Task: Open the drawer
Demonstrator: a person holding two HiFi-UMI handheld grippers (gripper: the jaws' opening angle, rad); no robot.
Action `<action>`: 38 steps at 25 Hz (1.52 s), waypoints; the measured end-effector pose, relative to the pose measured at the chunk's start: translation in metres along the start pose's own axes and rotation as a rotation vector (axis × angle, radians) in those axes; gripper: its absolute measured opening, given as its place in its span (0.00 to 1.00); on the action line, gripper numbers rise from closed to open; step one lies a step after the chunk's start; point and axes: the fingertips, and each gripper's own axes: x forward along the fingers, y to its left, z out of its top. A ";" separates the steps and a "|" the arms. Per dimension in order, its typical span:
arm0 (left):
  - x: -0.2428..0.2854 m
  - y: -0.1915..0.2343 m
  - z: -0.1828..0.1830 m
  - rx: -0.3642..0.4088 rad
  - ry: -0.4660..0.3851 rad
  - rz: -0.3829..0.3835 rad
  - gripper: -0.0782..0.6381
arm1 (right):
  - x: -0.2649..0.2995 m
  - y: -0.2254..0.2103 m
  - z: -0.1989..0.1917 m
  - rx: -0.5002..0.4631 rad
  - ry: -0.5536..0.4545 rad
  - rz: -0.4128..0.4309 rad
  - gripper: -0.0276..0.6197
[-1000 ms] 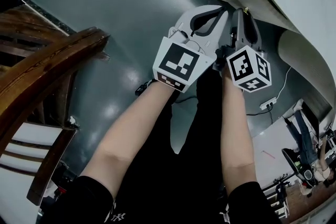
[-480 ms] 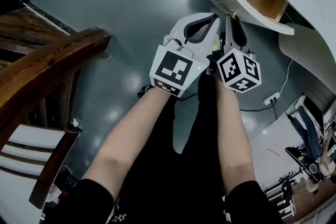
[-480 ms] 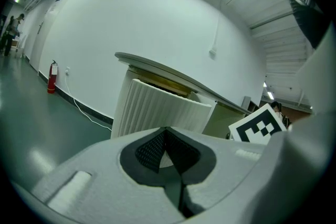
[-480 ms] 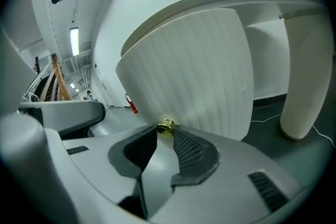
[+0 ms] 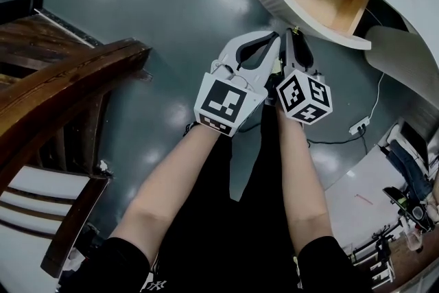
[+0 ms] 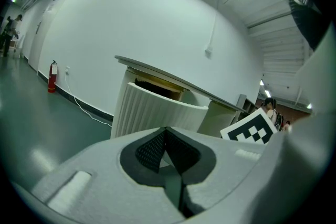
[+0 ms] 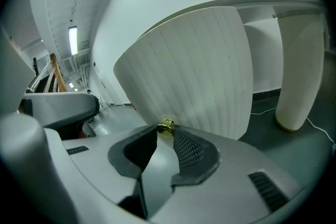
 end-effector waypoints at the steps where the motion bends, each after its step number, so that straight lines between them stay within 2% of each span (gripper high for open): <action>1: -0.003 -0.001 0.000 0.001 0.002 0.000 0.12 | -0.002 0.002 -0.001 0.000 0.002 -0.001 0.21; 14: -0.041 -0.010 0.000 0.016 0.011 0.001 0.12 | -0.028 0.014 -0.029 -0.005 0.036 -0.007 0.21; 21: -0.060 -0.023 0.016 0.022 0.026 -0.011 0.12 | -0.047 0.017 -0.019 0.000 0.048 -0.025 0.20; 25: -0.069 -0.044 0.039 0.033 0.034 -0.035 0.12 | -0.075 0.025 0.013 -0.025 0.028 -0.016 0.15; 31: -0.083 -0.078 0.089 0.055 0.040 -0.078 0.12 | -0.127 0.064 0.080 -0.077 -0.023 0.053 0.09; 38: -0.097 -0.104 0.171 0.091 -0.002 -0.101 0.12 | -0.178 0.121 0.174 -0.162 -0.119 0.148 0.07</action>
